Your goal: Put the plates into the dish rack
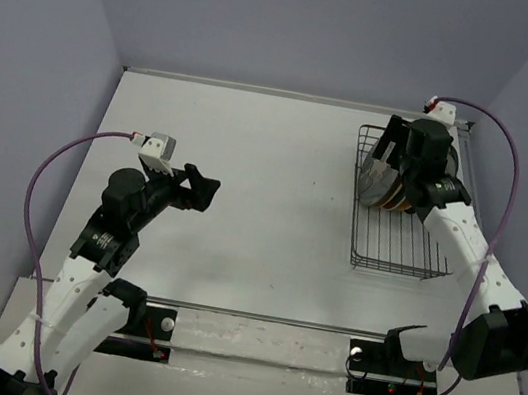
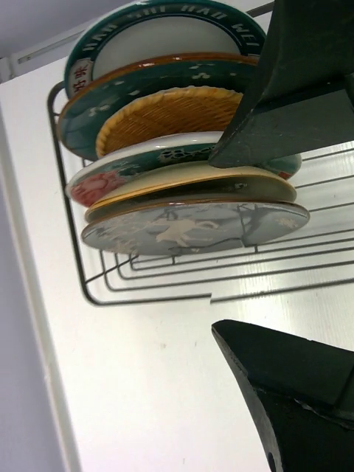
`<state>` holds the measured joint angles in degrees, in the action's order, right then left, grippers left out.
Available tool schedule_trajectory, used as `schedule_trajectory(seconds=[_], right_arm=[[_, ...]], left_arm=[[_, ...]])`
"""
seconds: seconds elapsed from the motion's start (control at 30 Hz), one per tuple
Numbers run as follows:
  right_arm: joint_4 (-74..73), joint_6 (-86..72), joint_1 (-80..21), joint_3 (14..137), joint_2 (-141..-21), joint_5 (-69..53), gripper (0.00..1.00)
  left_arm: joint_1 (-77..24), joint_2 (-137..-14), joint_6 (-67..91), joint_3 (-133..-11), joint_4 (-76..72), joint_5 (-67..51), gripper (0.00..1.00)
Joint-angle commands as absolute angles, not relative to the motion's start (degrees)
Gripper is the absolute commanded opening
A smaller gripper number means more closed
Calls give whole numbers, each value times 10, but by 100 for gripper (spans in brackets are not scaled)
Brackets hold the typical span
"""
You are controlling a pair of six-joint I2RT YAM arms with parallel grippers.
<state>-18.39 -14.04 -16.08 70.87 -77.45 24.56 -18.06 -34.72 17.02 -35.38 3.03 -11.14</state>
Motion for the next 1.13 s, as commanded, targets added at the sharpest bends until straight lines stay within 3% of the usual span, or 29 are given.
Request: schedule_trajectory(seconds=[0.0, 0.17, 0.2, 0.43, 0.53, 0.63, 0.87, 1.1], right_arm=[[-155, -149, -156, 728, -709, 195, 90], [-149, -189, -156, 695, -628, 93, 91], [-134, -192, -156, 683, -594, 73, 100], [-85, -228, -156, 574, -477, -120, 100], [-5, -284, -156, 493, -413, -284, 100], [66, -324, -156, 426, -382, -341, 100], [64, -315, -156, 360, -300, -329, 100], [36, -309, -156, 374, -283, -296, 100]], left_arm=[[-177, -345, 164, -359, 12, -102, 99], [-171, -338, 165, -360, 9, -84, 99], [-171, -333, 164, -359, 4, -83, 99], [-163, -302, 175, -351, -26, -70, 99], [-158, -284, 173, -345, -40, -70, 99], [-156, -257, 169, -336, -57, -74, 99], [-141, -206, 164, -317, -95, -93, 99], [-134, -190, 165, -318, -93, -105, 99]])
